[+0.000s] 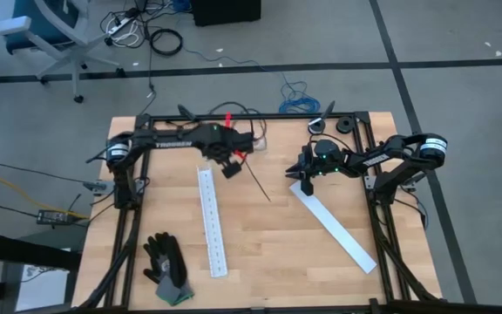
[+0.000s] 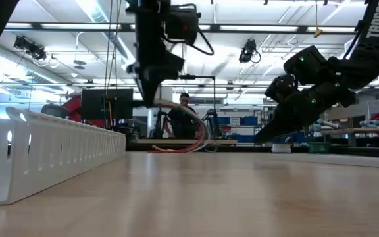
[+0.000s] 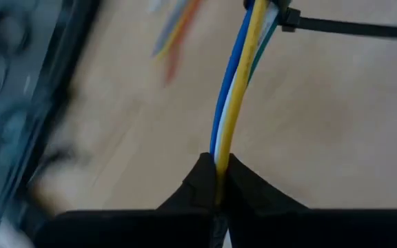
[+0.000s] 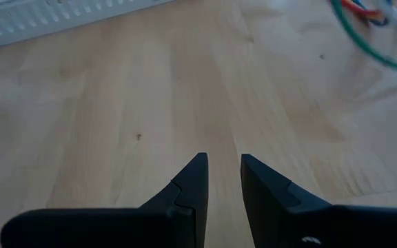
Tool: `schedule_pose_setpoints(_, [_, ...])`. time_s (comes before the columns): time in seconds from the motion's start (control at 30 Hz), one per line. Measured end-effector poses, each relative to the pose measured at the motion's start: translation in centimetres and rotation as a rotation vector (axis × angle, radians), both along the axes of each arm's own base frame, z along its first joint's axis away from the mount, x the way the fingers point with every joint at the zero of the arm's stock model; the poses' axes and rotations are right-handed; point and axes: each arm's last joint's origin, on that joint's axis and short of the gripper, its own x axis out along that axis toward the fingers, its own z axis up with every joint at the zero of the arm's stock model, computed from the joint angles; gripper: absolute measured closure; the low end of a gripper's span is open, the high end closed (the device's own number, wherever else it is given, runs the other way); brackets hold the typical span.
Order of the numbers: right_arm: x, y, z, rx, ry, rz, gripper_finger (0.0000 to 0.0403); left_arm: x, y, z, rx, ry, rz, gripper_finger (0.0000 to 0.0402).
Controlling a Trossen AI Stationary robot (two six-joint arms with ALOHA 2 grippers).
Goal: Ziptie cables
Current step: Put the ziptied cable wires into the white cable duct
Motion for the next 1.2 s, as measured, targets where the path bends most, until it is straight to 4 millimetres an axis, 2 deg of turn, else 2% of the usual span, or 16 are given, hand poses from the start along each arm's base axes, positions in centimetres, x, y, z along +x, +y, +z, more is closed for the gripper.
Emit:
schedule_pose_setpoints(0.13, [0.0, 0.0, 0.0, -0.01, 0.001, 0.005, 0.0328, -1.7, 0.0, 2.0, -0.014, 0.088, 0.198, 0.0387])
schedule_pose_setpoints(0.23, [0.0, 0.0, 0.0, -0.017, 0.001, 0.009, 0.0328, -2.5, -0.3, 2.5, -0.047, 0.117, 0.325, 0.0387])
schedule_pose_setpoints(0.43, [0.0, 0.0, 0.0, -0.018, -0.004, 0.028, 0.0328, -2.3, -1.4, 1.8, -0.149, 0.078, 0.455, 0.0387])
schedule_pose_setpoints(0.6, [0.2, 0.5, 0.0, -0.01, -0.008, 0.064, 0.0328, -2.6, -2.9, 0.1, -0.192, 0.105, 0.602, 0.0387])
schedule_pose_setpoints(0.77, [0.5, 1.4, 0.0, -0.025, -0.008, 0.111, 0.0328, -2.8, -5.5, -1.0, -0.184, 0.107, 0.75, 0.0387])
schedule_pose_setpoints(1.2, [0.8, 2.5, 0.0, -0.045, -0.005, 0.172, 0.0328, -2.5, -14.5, -1.2, -0.196, -0.028, 1.057, 0.0388])
